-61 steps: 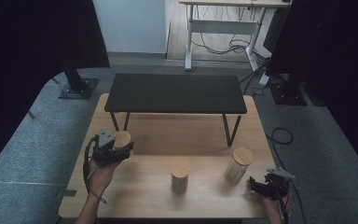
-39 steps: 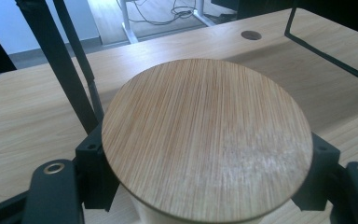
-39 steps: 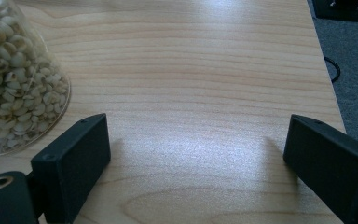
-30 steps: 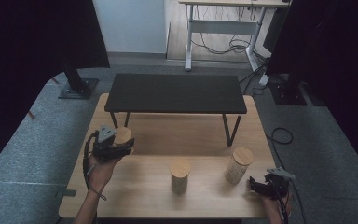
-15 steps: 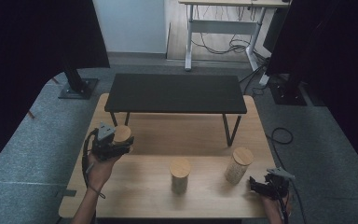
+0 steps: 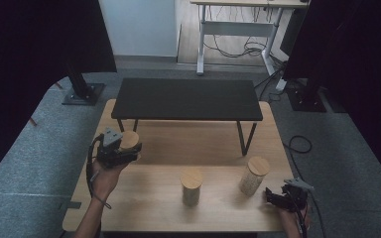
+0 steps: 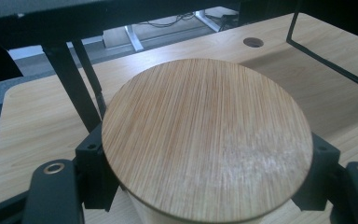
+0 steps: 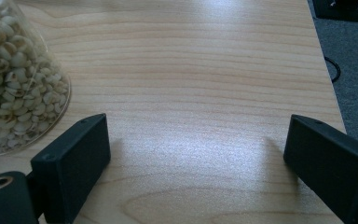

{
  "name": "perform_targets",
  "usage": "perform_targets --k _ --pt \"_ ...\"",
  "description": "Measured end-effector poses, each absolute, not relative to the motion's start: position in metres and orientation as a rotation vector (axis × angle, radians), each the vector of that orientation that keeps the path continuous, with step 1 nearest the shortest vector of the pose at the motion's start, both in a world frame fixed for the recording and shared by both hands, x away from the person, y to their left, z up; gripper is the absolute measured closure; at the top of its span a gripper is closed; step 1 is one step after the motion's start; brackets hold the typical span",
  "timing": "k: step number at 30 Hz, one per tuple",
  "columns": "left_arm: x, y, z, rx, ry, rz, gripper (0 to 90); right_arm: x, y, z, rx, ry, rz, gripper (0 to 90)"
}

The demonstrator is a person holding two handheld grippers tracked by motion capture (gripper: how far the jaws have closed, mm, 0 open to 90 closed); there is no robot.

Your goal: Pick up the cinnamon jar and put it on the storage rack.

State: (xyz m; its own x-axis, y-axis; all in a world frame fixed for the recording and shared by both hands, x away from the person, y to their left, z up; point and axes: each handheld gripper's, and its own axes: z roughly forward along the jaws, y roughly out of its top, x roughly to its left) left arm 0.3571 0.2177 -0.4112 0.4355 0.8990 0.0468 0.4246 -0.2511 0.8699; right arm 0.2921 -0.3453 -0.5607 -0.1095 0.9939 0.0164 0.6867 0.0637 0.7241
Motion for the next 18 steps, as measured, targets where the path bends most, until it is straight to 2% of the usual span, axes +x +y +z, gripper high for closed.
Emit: perform_targets --k 18 --pt "0.3627 0.2172 -0.4018 1.854 1.126 0.692 25.4 0.2921 -0.3453 -0.5608 1.668 1.852 0.812 6.7"
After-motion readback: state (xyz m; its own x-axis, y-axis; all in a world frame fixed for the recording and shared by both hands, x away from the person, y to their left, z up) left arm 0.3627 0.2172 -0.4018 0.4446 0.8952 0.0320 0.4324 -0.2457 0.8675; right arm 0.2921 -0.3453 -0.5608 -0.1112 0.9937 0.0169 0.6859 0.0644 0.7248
